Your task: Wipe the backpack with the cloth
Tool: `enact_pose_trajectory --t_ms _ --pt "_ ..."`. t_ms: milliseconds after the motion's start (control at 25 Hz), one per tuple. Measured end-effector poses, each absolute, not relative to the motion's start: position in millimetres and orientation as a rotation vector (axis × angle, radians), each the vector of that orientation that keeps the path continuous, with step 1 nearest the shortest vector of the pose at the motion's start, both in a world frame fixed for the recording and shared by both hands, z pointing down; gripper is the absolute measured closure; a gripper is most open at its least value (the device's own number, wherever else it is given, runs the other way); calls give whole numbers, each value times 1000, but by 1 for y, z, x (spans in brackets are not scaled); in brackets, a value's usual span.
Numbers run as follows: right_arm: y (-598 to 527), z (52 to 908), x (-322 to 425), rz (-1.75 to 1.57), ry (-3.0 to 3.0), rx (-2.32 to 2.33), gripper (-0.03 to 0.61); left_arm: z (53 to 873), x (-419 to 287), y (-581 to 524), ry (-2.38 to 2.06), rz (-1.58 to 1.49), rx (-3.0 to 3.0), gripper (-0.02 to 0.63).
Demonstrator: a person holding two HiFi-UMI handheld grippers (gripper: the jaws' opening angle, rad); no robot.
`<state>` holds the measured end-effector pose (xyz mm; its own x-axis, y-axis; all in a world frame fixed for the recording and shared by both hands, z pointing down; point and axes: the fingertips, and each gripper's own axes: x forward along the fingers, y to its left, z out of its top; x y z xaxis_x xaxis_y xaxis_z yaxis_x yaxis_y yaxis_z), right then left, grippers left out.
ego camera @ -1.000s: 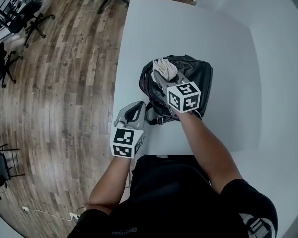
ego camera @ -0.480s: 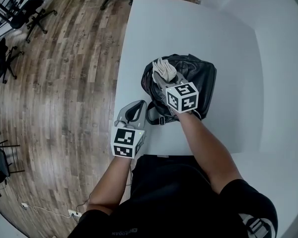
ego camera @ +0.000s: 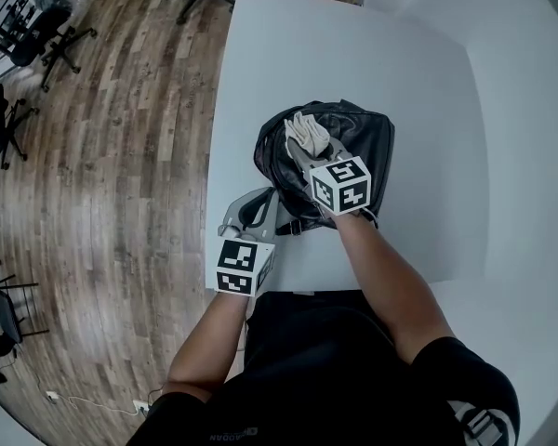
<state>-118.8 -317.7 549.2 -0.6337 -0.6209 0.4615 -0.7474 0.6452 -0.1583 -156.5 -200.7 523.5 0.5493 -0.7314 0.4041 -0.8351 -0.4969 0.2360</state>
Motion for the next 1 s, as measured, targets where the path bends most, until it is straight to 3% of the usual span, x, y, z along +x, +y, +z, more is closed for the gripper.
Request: enact_pose_trajectory --t_ms 1000 --pt "-308 496 -30 438 -2458 1303 471 511 -99 -185 -1177 389 2480 609"
